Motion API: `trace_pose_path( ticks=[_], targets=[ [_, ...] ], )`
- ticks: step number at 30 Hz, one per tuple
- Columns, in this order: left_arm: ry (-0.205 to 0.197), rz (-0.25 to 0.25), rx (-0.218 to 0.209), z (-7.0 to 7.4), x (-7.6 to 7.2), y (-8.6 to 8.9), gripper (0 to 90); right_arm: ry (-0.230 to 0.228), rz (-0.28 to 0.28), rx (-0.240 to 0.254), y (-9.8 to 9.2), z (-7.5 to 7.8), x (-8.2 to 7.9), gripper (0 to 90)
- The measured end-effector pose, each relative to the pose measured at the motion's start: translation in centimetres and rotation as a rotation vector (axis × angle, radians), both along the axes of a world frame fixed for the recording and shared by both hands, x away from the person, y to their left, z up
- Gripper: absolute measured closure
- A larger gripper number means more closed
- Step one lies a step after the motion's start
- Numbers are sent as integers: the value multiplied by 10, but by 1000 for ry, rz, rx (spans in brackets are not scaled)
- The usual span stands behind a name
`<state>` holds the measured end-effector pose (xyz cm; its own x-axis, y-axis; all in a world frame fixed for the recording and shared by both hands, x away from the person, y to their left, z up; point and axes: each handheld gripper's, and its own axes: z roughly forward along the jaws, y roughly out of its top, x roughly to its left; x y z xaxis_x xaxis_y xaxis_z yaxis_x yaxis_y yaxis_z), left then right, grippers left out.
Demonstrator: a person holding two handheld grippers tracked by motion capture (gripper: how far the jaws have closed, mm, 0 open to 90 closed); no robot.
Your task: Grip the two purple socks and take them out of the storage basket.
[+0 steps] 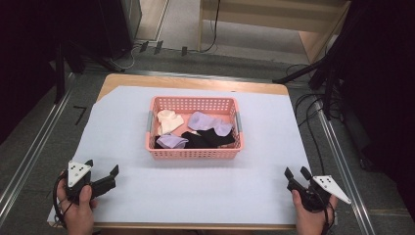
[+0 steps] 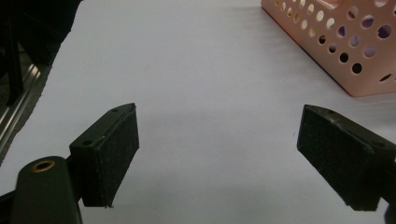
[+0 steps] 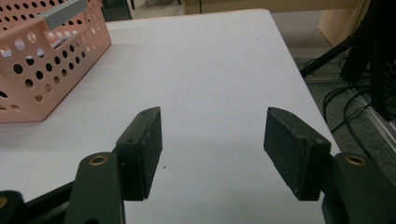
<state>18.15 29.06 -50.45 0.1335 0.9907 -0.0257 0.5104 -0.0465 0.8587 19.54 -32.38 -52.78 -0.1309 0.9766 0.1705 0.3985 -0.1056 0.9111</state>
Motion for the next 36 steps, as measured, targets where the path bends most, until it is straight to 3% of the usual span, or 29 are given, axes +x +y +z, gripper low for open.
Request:
trace_pose_path(
  ticks=[5, 14, 17, 20, 24, 31, 36],
  targets=[
    [-8, 2, 6, 0, 0, -1, 141, -15, -35, -1, 0, 1, -2, 395],
    [-7, 1, 4, 0, 0, -1, 140, -29, -3, 15, 14, 20, 0, 419],
    [-11, -2, 5, -1, 0, -1, 140, -8, 34, 30, 30, 32, 6, 425],
    [-14, -3, 8, -1, 0, -1, 140, -1, 56, 4, 45, 38, 12, 428],
    [-7, -4, 9, -1, 0, -1, 141, -7, 103, -14, 64, 45, 21, 426],
    [0, -12, 14, -1, 1, -2, 141, -21, 154, 12, 92, 58, 39, 431],
    [2, -13, 15, -1, 1, -2, 141, -22, 186, 4, 111, 65, 48, 430]
  ],
)
